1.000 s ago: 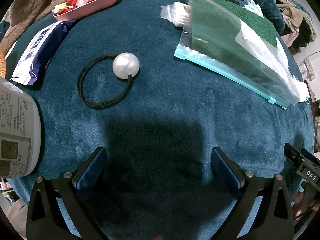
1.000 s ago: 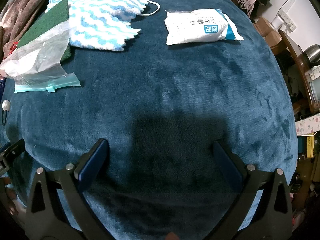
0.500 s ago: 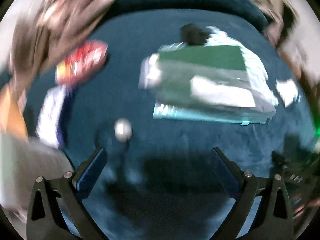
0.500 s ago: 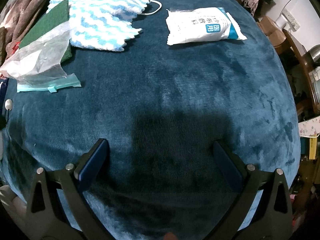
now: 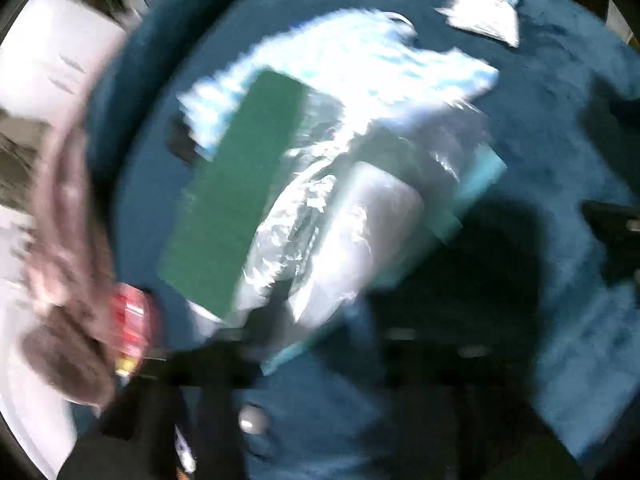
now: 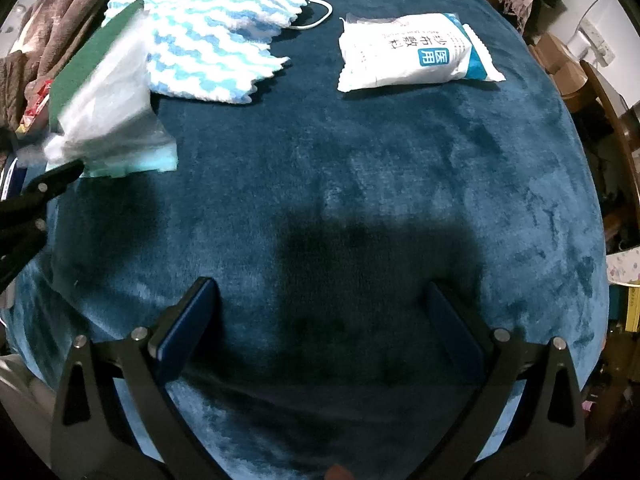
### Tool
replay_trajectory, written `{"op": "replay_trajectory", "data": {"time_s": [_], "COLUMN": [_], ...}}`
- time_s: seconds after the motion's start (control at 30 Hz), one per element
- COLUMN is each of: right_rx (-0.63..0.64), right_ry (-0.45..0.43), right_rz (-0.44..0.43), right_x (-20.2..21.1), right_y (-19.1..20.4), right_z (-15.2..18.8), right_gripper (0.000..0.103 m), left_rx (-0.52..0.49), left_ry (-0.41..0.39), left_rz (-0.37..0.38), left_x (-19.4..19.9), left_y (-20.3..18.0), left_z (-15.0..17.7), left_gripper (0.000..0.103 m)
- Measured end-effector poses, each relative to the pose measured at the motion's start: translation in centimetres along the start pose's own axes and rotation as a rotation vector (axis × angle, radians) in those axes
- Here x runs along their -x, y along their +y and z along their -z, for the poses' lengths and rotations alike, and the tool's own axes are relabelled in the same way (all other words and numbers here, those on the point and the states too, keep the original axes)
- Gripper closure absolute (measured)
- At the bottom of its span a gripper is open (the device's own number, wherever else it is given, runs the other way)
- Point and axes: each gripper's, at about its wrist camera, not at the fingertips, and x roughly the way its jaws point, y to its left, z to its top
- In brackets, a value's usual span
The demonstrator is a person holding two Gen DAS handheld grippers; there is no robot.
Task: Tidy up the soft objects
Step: 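Grasp the clear zip bag with the left gripper and lift it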
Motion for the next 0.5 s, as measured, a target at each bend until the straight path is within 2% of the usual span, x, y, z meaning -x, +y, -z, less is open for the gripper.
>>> {"op": "replay_trajectory", "data": {"time_s": [0.07, 0.17, 0.3, 0.43, 0.5], "right_rx": [0.002, -0.001, 0.002, -0.005, -0.009], "right_ry": [-0.003, -0.005, -0.008, -0.011, -0.011], "right_rz": [0.009, 0.014, 0.013, 0.002, -0.001], "right_x": [0.0, -0.1, -0.1, 0.0, 0.0], "right_y": [0.2, 0.2, 0.5, 0.4, 0.3], "right_z": [0.1, 0.2, 0.2, 0.2, 0.2], "right_gripper": [0.0, 0.0, 0.0, 0.0, 0.0], "left_rx": [0.052, 0.175, 0.416, 0.611, 0.658], "left_ry": [0.045, 0.037, 0.056, 0.083, 0.077], "left_rz": [0.141, 0.266, 0.441, 0.537, 0.547], "left_x": [-0.5, -0.2, 0.1, 0.6, 1.2], "left_y": [0.4, 1.5, 4.7, 7.0, 7.5], "left_z": [0.8, 1.6, 3.6, 6.4, 7.9], "left_gripper": [0.092, 0.092, 0.092, 0.092, 0.092]}}
